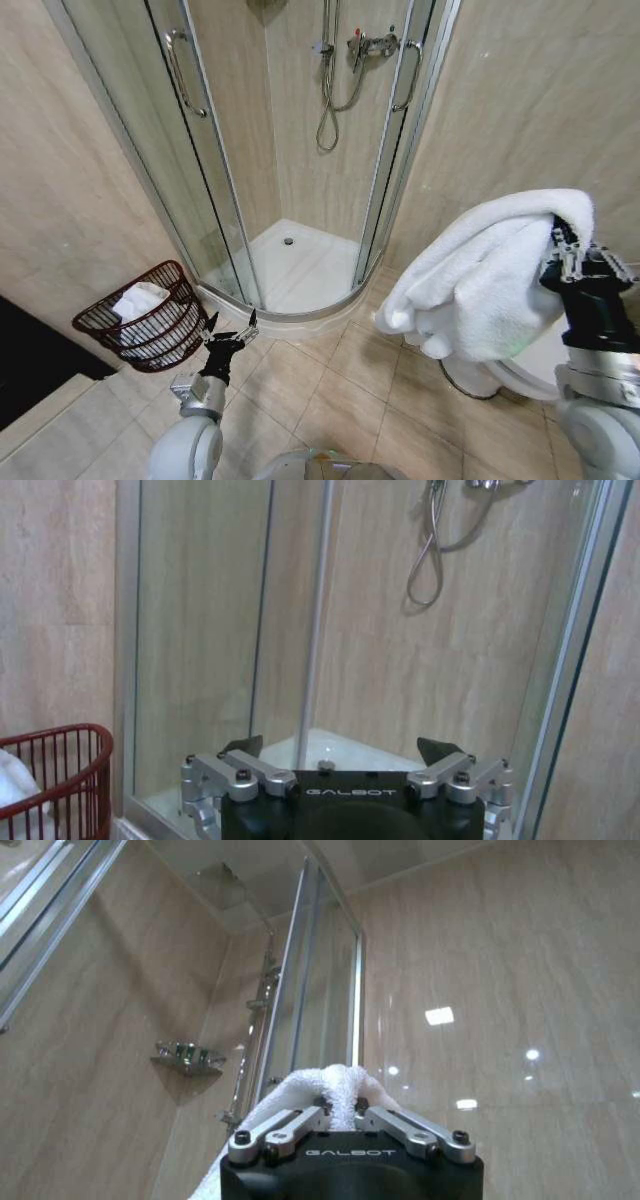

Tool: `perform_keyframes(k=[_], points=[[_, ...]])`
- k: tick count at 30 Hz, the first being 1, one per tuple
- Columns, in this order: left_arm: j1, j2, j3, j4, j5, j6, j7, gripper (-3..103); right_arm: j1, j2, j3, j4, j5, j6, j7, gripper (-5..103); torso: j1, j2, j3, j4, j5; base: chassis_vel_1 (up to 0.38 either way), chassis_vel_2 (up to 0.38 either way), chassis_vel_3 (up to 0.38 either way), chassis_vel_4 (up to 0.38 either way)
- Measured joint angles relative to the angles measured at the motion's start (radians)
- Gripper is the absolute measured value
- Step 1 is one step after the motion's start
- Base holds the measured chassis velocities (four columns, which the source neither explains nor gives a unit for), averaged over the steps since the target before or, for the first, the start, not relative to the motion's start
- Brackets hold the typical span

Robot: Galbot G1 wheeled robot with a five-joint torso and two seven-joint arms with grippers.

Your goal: Discard the used towel into the hamper.

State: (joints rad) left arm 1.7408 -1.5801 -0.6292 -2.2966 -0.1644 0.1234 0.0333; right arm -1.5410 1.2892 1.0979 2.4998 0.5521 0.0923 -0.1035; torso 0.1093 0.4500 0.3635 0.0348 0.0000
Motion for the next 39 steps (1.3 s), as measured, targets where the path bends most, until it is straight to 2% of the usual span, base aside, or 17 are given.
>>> perform_keyframes(k=[16,39], points=[[0.0,0.0,0.0,0.0,0.0,0.0,0.0,100,0.008,0.01,-0.006,0.0,-0.023,0.002,-0.001,4,0.025,0.064,0.039,0.0001,0.0,0.0,0.0,0.0,0.0],[0.0,0.0,0.0,0.0,0.0,0.0,0.0,100,-0.003,-0.02,-0.004,0.0,-0.004,0.005,0.002,4,0.063,0.159,0.097,0.0001,0.0,0.0,0.0,0.0,0.0]])
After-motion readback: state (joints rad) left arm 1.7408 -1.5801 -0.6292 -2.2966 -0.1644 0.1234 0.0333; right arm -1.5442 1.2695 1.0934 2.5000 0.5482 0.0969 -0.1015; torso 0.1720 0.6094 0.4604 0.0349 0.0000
